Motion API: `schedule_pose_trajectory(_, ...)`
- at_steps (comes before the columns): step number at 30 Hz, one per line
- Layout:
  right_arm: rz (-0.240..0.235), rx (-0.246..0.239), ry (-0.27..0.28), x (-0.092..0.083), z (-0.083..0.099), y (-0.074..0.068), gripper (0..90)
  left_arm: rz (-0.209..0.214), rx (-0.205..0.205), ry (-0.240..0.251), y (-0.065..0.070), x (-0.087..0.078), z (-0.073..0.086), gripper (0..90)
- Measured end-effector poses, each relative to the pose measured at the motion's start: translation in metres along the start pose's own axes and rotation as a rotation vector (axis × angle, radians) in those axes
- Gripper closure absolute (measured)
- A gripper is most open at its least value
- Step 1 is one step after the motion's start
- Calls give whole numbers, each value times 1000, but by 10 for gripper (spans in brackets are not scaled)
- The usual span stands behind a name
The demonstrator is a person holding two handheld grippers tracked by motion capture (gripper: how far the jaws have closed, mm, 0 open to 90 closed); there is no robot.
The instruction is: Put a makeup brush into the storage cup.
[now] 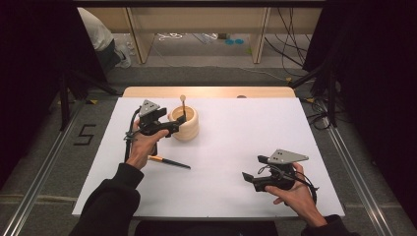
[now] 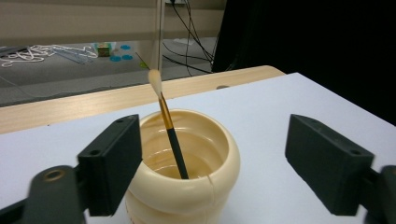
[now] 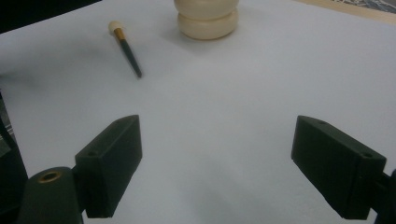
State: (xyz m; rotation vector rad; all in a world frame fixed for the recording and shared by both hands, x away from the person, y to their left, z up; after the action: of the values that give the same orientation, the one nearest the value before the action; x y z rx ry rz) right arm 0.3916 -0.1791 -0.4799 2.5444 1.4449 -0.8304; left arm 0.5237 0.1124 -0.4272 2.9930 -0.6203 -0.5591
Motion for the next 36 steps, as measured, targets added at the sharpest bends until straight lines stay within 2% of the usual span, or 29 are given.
schedule_pose_trajectory(4, -6, -4, -5, 0, 0, 0, 171, 19, 11, -6, 3, -7, 2, 158)
schedule_pose_trajectory(5, -5, -11, -4, 1, 0, 0, 171, 37, 26, -19, 4, -11, 5, 158)
schedule_pose_trajectory(7, -5, -12, -3, 1, 0, 0, 171, 43, 40, -25, 4, -12, 6, 158)
schedule_pose_trajectory(14, -3, -11, -2, 0, 0, 0, 169, 75, 60, -58, 4, -25, 17, 160)
schedule_pose_trajectory(18, -5, -13, -4, 1, 0, -1, 169, 79, 61, -72, 4, -29, 24, 160)
schedule_pose_trajectory(19, -9, -15, -6, 1, 0, -1, 168, 83, 73, -81, 4, -31, 27, 160)
schedule_pose_trajectory(29, -7, -6, -5, 0, 1, 1, 168, 92, 90, -97, -1, -45, 41, 161)
schedule_pose_trajectory(30, -7, -6, -5, 0, 1, 1, 168, 96, 101, -99, -2, -46, 43, 161)
schedule_pose_trajectory(31, 4, -5, 3, 0, 1, 2, 168, 96, 93, -103, -2, -47, 45, 160)
schedule_pose_trajectory(35, 2, -7, 3, -2, 2, 3, 168, 104, 121, -116, -1, -51, 51, 161)
schedule_pose_trajectory(36, 1, -6, 3, -2, 2, 2, 169, 108, 112, -117, 1, -51, 52, 161)
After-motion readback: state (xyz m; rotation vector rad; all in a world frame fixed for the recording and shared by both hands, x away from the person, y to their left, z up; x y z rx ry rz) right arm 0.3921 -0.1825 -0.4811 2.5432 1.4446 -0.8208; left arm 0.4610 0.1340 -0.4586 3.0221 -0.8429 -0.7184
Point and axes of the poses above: each handheld gripper's, and its own axes: x roughly forward along the jaws, z roughly out of its underside, y roughly to its right, the point moved 8 cm from there along x, roughly forward along the jaws, and after that the axes turned 11 degrees about -z, right-handed, at the moved point
